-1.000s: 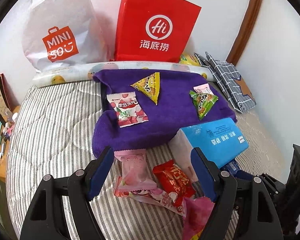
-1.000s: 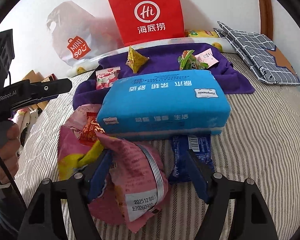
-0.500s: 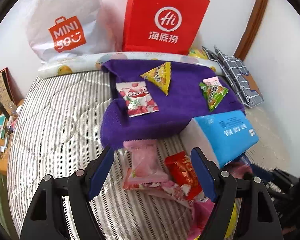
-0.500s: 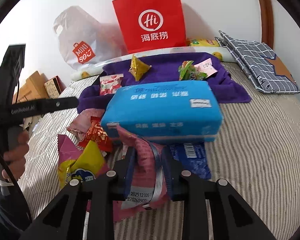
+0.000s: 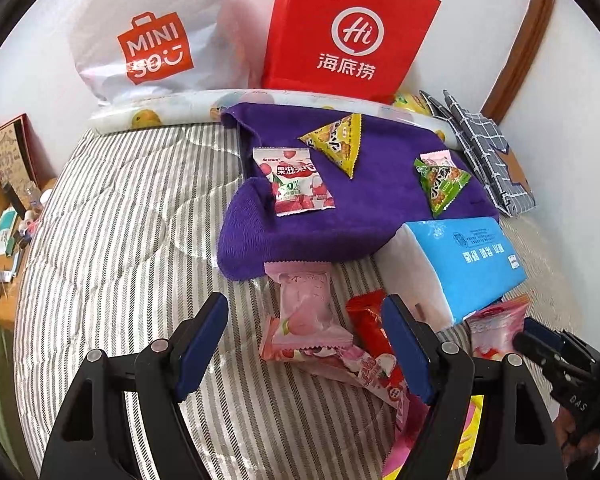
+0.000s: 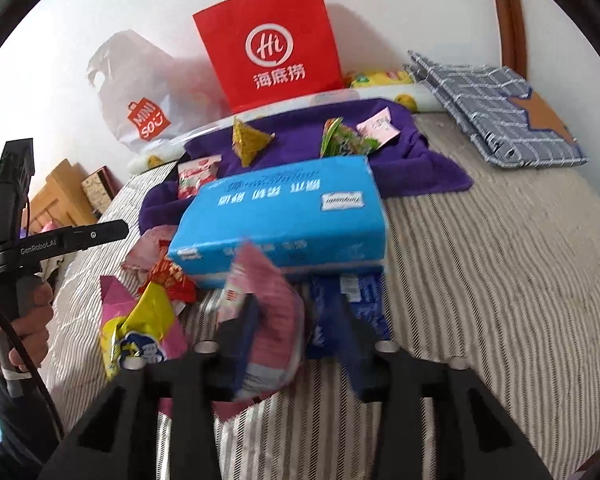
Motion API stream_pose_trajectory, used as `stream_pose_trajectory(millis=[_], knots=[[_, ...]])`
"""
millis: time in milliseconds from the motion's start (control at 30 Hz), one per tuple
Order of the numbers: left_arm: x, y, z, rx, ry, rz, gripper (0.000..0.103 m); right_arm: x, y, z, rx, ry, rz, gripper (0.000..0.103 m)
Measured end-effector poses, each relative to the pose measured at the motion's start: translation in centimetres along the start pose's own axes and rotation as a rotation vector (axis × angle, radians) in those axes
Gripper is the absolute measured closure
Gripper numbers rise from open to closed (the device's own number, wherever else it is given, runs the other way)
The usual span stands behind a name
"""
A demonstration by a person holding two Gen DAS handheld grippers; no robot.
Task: Organize snacks
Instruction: 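Grasp the pink wrapped candy with the left gripper while the right holds the pink bag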
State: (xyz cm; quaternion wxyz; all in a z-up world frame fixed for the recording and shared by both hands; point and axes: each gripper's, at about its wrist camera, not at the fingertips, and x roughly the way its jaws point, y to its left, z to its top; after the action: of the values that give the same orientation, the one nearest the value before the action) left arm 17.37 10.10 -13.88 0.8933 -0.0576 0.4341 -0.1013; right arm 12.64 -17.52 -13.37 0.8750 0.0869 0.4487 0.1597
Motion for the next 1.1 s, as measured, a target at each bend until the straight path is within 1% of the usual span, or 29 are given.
stream_pose_trajectory(millis=[67, 200, 267, 300, 367, 433, 467, 500, 600, 667, 767, 900, 967, 1033, 1100], knots=[[-0.1, 0.0, -0.1, -0.001, -0.001, 0.006, 0.024, 0.0, 0.2, -0.2, 0.0, -0.005, 0.018, 0.053], [-0.3, 0.1, -0.2, -0.003, 0.003, 0.015, 0.024, 0.8, 1.2, -0.2, -0.005, 0.011, 0.089, 0.049], [-0.3, 0.2, -0.2, -0.007, 0.003, 0.019, 0.024, 1.3, 2.0, -0.2, -0.024, 0.023, 0.107, 0.042], [-0.4, 0.2, -0.3, -0.008, 0.005, 0.021, 0.024, 1.8, 2.5, -0.3, -0.039, 0.035, 0.112, 0.041], [-0.5, 0.3, -0.4, -0.01, 0.005, 0.027, 0.024, 2.7, 3.1, -0.4, -0.061, 0.051, 0.103, 0.041], [-0.6, 0.4, -0.5, -0.011, 0.006, 0.039, 0.024, 4.1, 3.4, -0.4, -0.081, 0.078, 0.031, 0.041], [-0.6, 0.5, -0.6, -0.011, 0.008, 0.043, 0.024, 4.5, 3.4, -0.4, -0.083, 0.089, 0.02, 0.041], [-0.6, 0.6, -0.7, -0.011, 0.009, 0.045, 0.024, 5.0, 3.2, -0.5, -0.075, 0.102, 0.027, 0.041], [-0.4, 0.9, -1.1, -0.014, 0.02, 0.049, 0.024, 4.8, 2.6, -0.4, -0.057, 0.087, 0.034, 0.051], [0.0, 0.9, -1.2, -0.016, 0.032, 0.045, 0.024, 4.5, 2.4, -0.3, -0.056, 0.087, 0.046, 0.052], [0.8, 0.8, -1.1, -0.019, 0.046, 0.032, 0.024, 3.3, 2.2, 0.0, -0.048, 0.068, 0.086, 0.052], [2.5, 0.7, -0.6, -0.017, 0.066, 0.059, 0.024, 0.9, 2.3, 0.4, -0.075, 0.018, 0.093, 0.052], [3.5, 0.6, -0.3, -0.009, 0.088, 0.056, 0.024, -0.3, 2.2, 0.6, -0.088, -0.016, 0.088, 0.052], [4.6, 0.3, -0.1, 0.013, 0.118, 0.053, 0.027, -1.5, 1.7, 0.8, -0.095, -0.047, 0.068, 0.052], [5.6, 0.0, 0.0, 0.03, 0.135, 0.079, 0.036, -2.2, 0.9, 1.0, -0.087, -0.066, 0.04, 0.052]])
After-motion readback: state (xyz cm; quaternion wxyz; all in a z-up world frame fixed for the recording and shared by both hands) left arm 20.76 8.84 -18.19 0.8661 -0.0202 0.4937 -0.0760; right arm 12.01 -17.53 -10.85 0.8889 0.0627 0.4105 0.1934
